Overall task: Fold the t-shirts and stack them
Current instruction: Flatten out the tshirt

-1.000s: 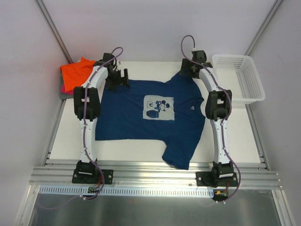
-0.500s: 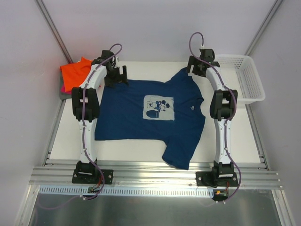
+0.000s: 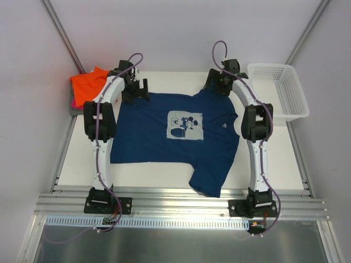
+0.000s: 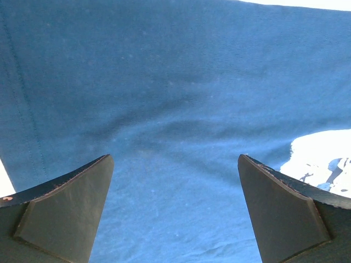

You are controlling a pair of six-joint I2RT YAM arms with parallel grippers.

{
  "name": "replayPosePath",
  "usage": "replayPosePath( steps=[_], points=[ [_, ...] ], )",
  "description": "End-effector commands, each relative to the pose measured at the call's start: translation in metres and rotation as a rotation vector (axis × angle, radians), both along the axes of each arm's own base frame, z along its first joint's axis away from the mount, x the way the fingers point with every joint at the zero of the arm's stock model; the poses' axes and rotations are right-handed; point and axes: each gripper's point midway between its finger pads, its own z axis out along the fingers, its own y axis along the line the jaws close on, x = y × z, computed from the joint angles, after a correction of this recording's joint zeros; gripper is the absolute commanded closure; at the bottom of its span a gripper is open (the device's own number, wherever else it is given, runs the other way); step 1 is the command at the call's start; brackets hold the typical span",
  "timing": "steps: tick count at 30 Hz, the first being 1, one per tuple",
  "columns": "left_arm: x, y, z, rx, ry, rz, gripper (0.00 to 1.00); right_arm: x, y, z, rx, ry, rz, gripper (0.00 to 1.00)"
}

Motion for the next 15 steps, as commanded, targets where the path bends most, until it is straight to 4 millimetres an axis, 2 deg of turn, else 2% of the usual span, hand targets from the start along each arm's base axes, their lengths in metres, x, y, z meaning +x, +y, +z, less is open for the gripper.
replayPosePath(
  steps=[1, 4, 5, 6, 10, 13, 15],
  points=[
    [0.002, 0.004, 0.009, 0.058, -0.035, -0.011, 0.01, -0.009, 0.000, 0.004, 0.055, 0.052, -0.032, 0.03],
    [0.006, 0.005, 0.009, 0.097, -0.049, -0.013, 0.01, 0.001, -0.007, -0.007, 0.023, 0.045, -0.070, 0.03],
    [0.006, 0.006, 0.008, 0.115, -0.053, -0.010, 0.01, 0.011, -0.010, 0.000, 0.009, 0.007, -0.081, 0.03],
    [0.007, 0.007, 0.009, 0.127, -0.058, -0.011, 0.01, 0.016, -0.012, -0.007, -0.002, 0.003, -0.083, 0.03],
    [0.005, 0.011, 0.017, 0.178, -0.079, -0.019, 0.01, 0.043, -0.025, -0.009, -0.026, -0.070, -0.115, 0.03],
    [0.002, 0.014, 0.028, 0.207, -0.100, -0.022, 0.01, 0.059, -0.039, -0.009, -0.014, -0.104, -0.182, 0.03],
    [0.001, 0.014, 0.038, 0.222, -0.119, -0.023, 0.01, 0.072, -0.045, 0.004, -0.005, -0.163, -0.196, 0.03]
  ],
)
